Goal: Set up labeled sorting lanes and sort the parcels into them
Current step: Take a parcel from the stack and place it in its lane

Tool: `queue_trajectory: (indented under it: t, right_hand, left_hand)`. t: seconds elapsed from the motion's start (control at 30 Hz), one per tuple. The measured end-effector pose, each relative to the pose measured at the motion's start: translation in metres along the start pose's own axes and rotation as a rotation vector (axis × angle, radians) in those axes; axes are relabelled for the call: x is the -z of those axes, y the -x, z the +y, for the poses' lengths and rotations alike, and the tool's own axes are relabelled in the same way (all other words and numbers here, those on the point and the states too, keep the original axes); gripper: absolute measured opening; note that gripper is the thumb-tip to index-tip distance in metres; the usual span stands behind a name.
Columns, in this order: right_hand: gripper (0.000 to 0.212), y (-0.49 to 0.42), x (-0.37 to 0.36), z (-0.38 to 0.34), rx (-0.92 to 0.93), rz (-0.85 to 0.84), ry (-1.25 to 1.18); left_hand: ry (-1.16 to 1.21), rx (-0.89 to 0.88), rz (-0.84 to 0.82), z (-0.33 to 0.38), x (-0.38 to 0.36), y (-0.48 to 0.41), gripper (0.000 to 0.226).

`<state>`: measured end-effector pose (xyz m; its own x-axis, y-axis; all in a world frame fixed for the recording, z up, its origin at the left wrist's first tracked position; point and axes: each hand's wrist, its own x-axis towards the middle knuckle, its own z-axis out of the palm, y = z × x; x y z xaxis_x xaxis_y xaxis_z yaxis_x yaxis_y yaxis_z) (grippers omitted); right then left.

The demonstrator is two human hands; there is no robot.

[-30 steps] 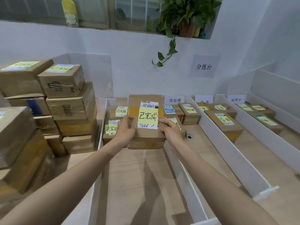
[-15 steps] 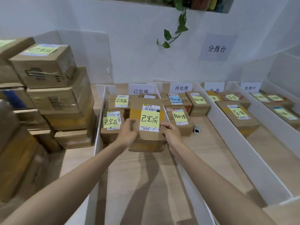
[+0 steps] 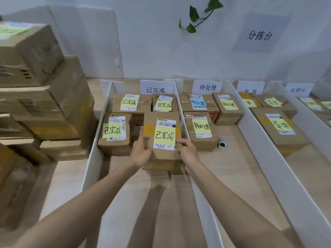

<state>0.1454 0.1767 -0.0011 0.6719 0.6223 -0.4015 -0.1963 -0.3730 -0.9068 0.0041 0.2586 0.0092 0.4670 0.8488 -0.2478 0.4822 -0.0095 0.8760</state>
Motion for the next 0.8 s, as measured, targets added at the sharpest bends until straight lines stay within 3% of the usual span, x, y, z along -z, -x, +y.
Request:
queue_trajectory:
  t: [0.8]
  right_hand:
    - [0.035,-0.068,-0.011,0.007,-0.055,-0.014,0.037]
  left_hand:
    - [0.075,0.05,-0.091,-0.019,-0.018,-0.054,0.053]
